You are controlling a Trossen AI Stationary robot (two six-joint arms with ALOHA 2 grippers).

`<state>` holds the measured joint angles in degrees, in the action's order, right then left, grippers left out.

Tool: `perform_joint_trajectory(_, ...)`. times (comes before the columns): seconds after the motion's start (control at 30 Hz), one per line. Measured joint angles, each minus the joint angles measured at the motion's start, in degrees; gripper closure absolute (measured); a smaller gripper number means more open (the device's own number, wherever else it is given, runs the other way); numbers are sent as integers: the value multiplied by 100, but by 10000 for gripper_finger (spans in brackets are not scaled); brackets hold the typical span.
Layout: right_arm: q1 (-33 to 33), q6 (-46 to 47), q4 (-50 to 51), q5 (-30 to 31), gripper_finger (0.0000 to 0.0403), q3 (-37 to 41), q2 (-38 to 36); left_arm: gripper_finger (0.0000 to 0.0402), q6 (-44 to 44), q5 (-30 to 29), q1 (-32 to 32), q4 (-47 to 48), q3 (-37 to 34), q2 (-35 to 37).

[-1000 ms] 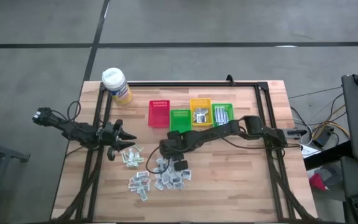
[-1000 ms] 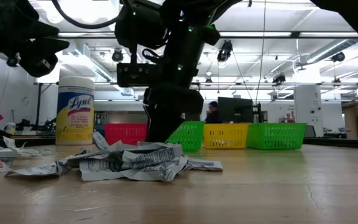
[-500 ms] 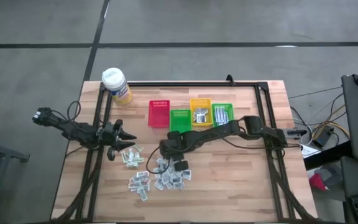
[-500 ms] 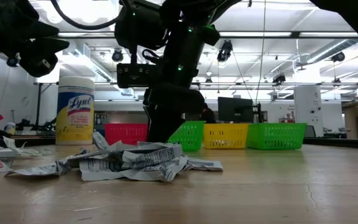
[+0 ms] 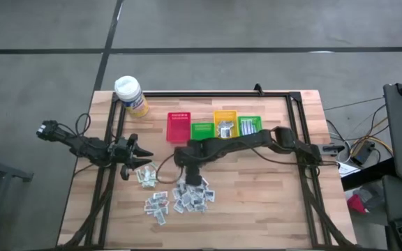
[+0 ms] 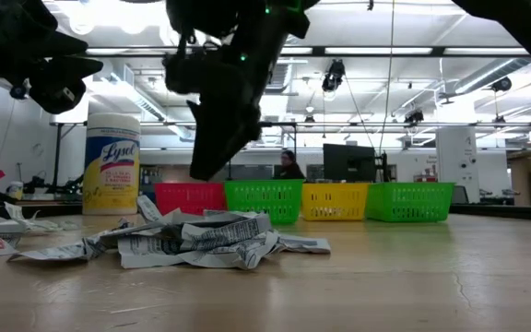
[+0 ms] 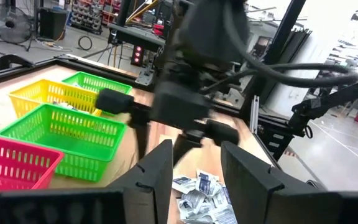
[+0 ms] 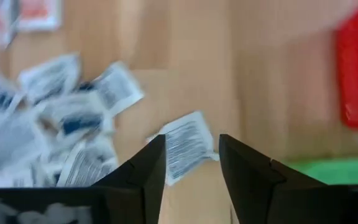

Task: Pick & Place First Aid Supplies
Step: Put the alcohol pad into the yellow basket

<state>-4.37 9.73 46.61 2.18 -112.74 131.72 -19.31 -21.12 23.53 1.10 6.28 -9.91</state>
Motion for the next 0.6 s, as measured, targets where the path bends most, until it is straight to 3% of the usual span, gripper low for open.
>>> perform_joint_trajectory(0.17, 163, 1194, -4, -411, 258, 59, 102, 271, 7, 0, 2, 2, 0, 0)
perform_joint_trajectory(0.6, 163, 2341, -11, -464, 259, 78, 309, 271, 17, 0, 2, 28, 0, 1)
